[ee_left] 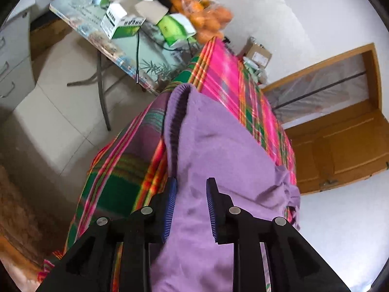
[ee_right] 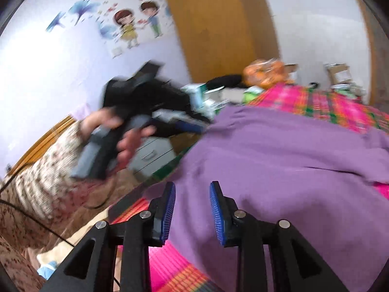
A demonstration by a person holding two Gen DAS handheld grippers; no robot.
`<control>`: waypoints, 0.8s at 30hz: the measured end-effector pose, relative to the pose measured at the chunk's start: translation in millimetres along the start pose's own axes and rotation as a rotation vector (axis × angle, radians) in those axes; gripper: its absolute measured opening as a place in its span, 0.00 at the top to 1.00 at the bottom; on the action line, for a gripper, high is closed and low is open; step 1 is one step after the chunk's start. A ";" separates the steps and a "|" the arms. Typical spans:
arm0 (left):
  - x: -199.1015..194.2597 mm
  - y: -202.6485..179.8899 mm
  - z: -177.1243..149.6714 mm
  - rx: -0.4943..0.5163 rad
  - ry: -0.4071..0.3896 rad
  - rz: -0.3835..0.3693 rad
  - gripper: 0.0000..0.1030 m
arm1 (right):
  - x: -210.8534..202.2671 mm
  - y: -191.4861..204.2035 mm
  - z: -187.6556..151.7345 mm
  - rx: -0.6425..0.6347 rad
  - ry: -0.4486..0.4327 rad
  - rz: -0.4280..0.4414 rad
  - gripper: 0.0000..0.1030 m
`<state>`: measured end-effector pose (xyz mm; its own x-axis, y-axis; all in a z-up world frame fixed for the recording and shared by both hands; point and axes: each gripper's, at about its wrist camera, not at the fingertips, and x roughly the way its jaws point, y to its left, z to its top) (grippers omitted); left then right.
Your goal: Fold clothes
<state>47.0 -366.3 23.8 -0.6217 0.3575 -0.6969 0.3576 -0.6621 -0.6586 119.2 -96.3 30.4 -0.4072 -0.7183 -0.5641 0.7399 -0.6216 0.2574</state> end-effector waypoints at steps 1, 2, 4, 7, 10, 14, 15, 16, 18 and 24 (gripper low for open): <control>-6.0 -3.0 -6.6 0.015 -0.015 0.012 0.76 | -9.9 -7.2 -2.0 0.017 -0.016 -0.024 0.70; -10.6 -6.4 -12.9 0.030 -0.030 0.026 0.76 | -19.9 -14.4 -4.3 0.034 -0.032 -0.048 0.70; -17.8 -13.1 -24.3 0.060 -0.059 0.055 0.71 | -40.2 -31.7 -14.6 0.086 -0.058 -0.098 0.70; -25.1 -28.7 -47.5 0.117 -0.099 0.081 0.62 | -72.9 -60.5 -30.9 0.163 -0.094 -0.189 0.70; -19.1 -49.1 -73.9 0.192 -0.077 0.094 0.62 | -99.6 -90.7 -44.9 0.225 -0.125 -0.292 0.69; 0.3 -79.1 -111.1 0.309 -0.021 0.103 0.61 | -148.1 -130.2 -73.8 0.325 -0.160 -0.444 0.69; 6.3 -88.3 -123.1 0.354 -0.004 0.097 0.61 | -159.9 -140.9 -81.0 0.349 -0.164 -0.487 0.69; 15.1 -100.5 -138.2 0.417 0.024 0.080 0.61 | -172.0 -151.4 -88.2 0.373 -0.169 -0.529 0.69; 31.5 -119.3 -161.4 0.499 0.079 0.044 0.61 | -198.5 -169.6 -105.0 0.414 -0.175 -0.599 0.69; 73.8 -171.1 -219.7 0.726 0.183 0.043 0.61 | -265.8 -227.9 -146.7 0.532 -0.162 -0.774 0.69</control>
<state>93.0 -82.0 22.7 -0.4690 0.3831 -0.7958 -0.2100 -0.9236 -0.3208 137.4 282.2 6.6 -0.7804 -0.0580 -0.6225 -0.0903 -0.9748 0.2040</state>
